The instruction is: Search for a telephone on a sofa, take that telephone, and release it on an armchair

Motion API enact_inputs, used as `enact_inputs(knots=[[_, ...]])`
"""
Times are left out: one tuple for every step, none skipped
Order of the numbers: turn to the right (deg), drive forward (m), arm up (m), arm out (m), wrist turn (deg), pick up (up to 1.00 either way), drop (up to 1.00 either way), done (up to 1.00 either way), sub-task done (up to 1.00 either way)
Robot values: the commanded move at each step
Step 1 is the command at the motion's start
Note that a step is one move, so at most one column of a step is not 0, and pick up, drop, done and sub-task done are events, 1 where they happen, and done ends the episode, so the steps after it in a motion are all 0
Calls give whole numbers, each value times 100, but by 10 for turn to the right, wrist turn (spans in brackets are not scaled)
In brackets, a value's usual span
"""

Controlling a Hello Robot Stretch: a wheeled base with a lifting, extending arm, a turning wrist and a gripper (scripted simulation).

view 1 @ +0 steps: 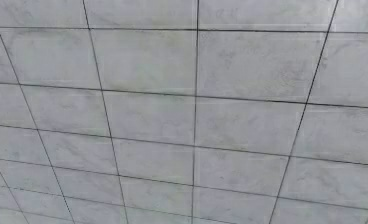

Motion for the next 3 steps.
enact_inputs(knots=[[0,0,0,0,450,0,0,0,0],[0,0,0,0,390,0,0,0,0],[0,0,-34,0,0,0,0,0,0]])
